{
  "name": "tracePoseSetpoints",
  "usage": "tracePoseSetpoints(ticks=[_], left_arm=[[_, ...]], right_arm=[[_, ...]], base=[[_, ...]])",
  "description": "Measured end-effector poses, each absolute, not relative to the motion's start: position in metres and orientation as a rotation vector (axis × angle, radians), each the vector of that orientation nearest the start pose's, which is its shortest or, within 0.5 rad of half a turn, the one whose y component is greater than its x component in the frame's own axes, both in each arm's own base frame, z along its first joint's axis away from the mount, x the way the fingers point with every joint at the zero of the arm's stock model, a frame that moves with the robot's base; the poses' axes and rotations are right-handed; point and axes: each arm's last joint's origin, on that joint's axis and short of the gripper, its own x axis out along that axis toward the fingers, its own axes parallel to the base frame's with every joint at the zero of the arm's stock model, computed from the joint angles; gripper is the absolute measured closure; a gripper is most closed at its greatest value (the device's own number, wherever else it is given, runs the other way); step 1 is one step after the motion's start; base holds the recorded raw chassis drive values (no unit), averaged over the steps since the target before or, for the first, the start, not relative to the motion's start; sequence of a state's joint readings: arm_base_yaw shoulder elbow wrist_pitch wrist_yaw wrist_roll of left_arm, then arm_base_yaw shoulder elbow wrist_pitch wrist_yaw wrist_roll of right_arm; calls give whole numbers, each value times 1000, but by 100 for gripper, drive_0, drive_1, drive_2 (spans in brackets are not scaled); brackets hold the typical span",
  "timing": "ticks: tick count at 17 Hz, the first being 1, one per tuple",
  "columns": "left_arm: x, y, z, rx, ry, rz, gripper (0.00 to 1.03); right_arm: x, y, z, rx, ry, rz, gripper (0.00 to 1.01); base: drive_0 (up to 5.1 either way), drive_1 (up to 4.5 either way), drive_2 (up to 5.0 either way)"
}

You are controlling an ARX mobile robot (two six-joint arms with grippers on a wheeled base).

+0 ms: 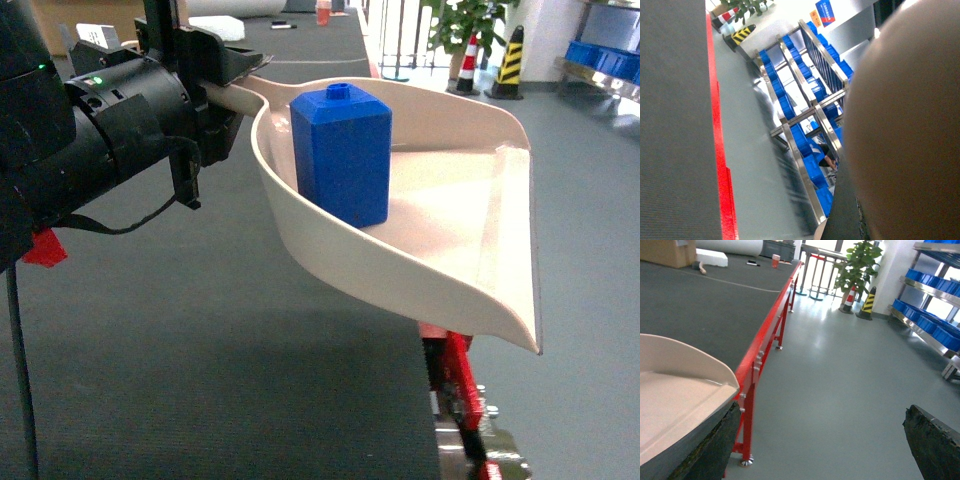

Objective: Place part in tray to right shelf

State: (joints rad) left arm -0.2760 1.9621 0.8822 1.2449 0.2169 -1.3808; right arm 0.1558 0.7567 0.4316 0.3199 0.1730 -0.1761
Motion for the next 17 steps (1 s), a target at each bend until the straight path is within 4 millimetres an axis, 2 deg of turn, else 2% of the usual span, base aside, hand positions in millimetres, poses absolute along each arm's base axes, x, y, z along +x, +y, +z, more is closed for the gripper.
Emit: tracePoseSetpoints(ticks=[17], left_arm=[[368,-111,176,-1353,199,-527,91]], right_arm=[[174,22,263,-177,3,-19,3]], base=[[498,-247,-247]])
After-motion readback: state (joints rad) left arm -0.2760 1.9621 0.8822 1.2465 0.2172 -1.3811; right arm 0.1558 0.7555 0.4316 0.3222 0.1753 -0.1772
